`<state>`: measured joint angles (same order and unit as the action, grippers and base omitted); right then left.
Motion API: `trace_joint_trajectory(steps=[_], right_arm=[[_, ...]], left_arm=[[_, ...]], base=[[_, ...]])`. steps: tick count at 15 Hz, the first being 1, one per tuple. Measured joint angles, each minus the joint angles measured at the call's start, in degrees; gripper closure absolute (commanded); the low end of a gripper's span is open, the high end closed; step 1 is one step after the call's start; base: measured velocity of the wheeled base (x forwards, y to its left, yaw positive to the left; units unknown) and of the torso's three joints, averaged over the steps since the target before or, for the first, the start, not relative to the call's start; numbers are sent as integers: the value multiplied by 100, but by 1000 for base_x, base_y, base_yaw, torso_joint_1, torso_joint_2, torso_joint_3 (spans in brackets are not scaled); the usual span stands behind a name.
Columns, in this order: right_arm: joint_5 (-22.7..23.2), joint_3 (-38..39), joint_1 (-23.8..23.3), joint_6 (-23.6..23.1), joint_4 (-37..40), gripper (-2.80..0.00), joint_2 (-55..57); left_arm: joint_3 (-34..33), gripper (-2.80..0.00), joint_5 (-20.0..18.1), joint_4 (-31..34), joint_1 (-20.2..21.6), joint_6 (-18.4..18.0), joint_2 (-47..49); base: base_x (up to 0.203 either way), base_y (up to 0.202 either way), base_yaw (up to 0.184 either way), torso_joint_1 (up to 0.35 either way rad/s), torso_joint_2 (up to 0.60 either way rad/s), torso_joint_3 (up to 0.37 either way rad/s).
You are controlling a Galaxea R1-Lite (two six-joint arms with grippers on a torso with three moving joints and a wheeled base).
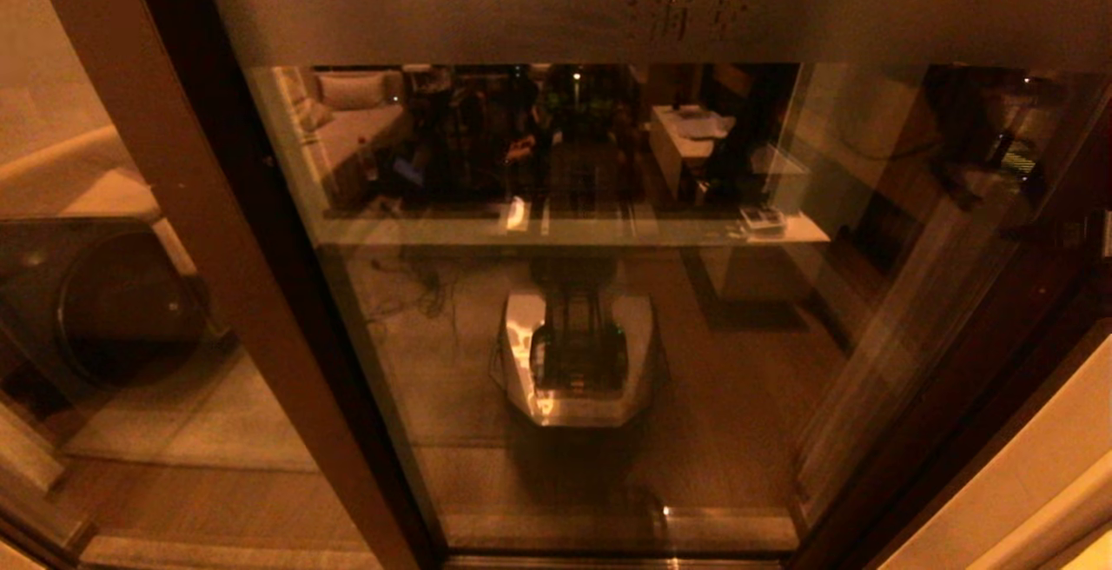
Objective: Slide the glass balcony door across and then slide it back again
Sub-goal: Open the slid door
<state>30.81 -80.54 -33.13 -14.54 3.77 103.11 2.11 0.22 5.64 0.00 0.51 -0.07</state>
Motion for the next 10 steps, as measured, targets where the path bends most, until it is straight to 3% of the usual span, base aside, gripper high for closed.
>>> trace_joint_trajectory(steps=[10], right_arm=[[-181,-74,3,33,-474,-280,338]], left_arm=[[0,0,2,0,0,1,0]], base=[[0,0,0,0,0,0]])
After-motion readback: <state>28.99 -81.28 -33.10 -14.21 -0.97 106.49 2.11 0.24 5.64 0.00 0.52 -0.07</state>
